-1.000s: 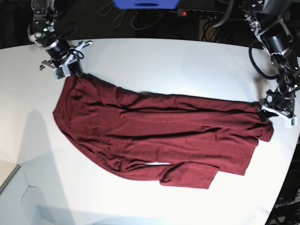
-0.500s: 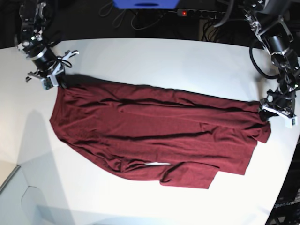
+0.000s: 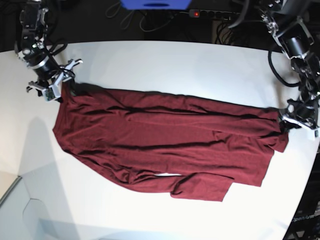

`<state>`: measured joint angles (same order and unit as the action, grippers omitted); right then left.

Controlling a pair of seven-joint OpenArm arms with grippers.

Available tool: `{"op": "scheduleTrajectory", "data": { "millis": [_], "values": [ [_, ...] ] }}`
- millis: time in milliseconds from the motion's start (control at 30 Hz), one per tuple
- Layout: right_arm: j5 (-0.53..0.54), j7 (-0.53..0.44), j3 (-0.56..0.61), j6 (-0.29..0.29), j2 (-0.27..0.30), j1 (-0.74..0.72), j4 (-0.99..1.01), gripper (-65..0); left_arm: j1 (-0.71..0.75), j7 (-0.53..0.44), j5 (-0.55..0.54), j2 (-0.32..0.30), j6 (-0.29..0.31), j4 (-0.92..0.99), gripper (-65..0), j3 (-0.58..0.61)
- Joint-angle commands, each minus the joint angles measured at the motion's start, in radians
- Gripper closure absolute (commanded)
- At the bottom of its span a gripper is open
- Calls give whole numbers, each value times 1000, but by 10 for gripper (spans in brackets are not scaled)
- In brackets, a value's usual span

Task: Layout the t-shirt on the table in an organized manner, then fold the t-shirt properly
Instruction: 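Pull the shirt taut between both grippers, right gripper moving outward, then hold the shirt with both grippers and shift the right gripper outward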

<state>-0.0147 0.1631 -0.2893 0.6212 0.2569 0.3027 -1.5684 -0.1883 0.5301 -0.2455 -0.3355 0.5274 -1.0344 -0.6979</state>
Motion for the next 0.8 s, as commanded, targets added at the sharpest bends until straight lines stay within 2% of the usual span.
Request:
{"op": "scheduleTrajectory", "data": {
  "millis": [0,200,267,467,767],
  "values": [
    [14,-27,-24,-1,12,-4,-20,-326,-1,-24,-19,-20,6,-39,-388,-4],
    [15,-27,-40,-1,9,-4,-20,-328,11,-24,-19,-12,6,-59,-542,4],
    [15,-27,-41,-1,-6,-4,-20,-329,16,-24,-19,-12,6,-33,-563,4],
    [15,-29,-69,-1,-51,-26,-22,-330,10,-32,-19,9,6,36,-562,4],
    [15,-29,-67,-1,-51,-30,-22,-330,6,-34,-8,55,6,50,-549,5]
  ]
}}
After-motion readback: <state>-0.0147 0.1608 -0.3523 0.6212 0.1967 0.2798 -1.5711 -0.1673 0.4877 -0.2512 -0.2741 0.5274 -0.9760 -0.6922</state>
